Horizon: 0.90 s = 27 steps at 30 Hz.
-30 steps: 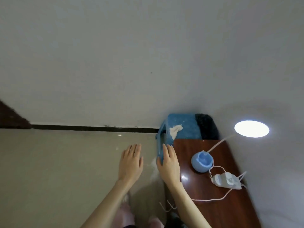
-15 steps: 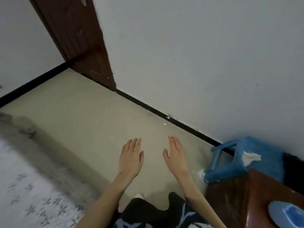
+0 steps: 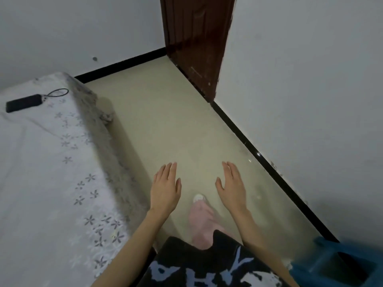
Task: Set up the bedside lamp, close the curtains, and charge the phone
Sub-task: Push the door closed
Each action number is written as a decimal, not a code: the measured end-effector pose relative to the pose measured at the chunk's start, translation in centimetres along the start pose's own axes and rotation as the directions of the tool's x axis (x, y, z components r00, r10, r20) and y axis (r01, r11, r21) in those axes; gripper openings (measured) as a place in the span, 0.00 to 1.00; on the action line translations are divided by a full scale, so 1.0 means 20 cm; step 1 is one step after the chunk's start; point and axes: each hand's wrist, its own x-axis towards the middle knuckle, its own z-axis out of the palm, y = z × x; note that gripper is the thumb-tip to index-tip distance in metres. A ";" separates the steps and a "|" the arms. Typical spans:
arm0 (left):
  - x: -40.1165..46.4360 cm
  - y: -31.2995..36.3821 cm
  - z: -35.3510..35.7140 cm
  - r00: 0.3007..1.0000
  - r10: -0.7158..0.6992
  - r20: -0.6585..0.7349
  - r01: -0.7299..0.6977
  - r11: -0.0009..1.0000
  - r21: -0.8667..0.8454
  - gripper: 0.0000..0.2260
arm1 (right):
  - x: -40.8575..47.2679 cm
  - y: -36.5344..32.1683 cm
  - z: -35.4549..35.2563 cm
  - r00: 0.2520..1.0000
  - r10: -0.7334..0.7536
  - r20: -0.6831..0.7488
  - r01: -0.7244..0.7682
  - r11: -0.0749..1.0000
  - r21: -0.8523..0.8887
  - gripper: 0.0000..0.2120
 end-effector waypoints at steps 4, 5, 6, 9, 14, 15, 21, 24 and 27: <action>0.35 0.01 0.03 0.999 -0.040 -0.008 0.040 0.999 -0.017 0.22 | 0.39 0.00 0.02 0.997 -0.068 0.027 0.069 0.998 -0.013 0.24; 0.46 0.02 0.04 0.999 -0.046 -0.016 0.045 0.999 -0.024 0.21 | 0.51 0.00 0.02 0.996 -0.086 0.031 0.087 0.996 -0.016 0.24; 0.55 0.03 0.05 0.998 -0.051 -0.026 0.051 0.998 -0.030 0.20 | 0.62 0.00 0.02 0.994 -0.099 0.036 0.099 0.995 -0.019 0.24; 0.89 0.07 0.02 0.996 -0.067 -0.057 0.065 0.997 -0.037 0.20 | 0.98 -0.04 -0.02 0.992 -0.117 0.052 0.118 0.993 -0.007 0.24; 1.35 0.16 -0.02 0.990 -0.100 -0.099 0.096 0.994 -0.044 0.20 | 1.45 -0.09 -0.07 0.988 -0.152 0.025 0.153 0.988 -0.019 0.24; 1.43 0.17 -0.01 0.991 -0.096 -0.098 0.092 0.995 -0.045 0.21 | 1.52 -0.09 -0.07 0.988 -0.153 0.022 0.154 0.988 -0.019 0.24; 1.94 0.18 0.05 0.997 -0.016 -0.071 0.013 0.999 -0.041 0.20 | 1.91 -0.06 -0.08 0.997 -0.064 -0.037 0.063 0.998 -0.011 0.23; 2.28 0.19 0.07 0.997 0.067 -0.036 -0.068 0.997 -0.034 0.23 | 2.17 -0.02 -0.08 0.997 -0.006 -0.074 0.005 1.000 -0.018 0.22; 2.64 0.22 0.06 0.988 0.157 -0.004 -0.158 0.987 -0.026 0.24 | 2.45 -0.04 -0.10 0.990 0.059 -0.129 -0.060 0.998 -0.007 0.22</action>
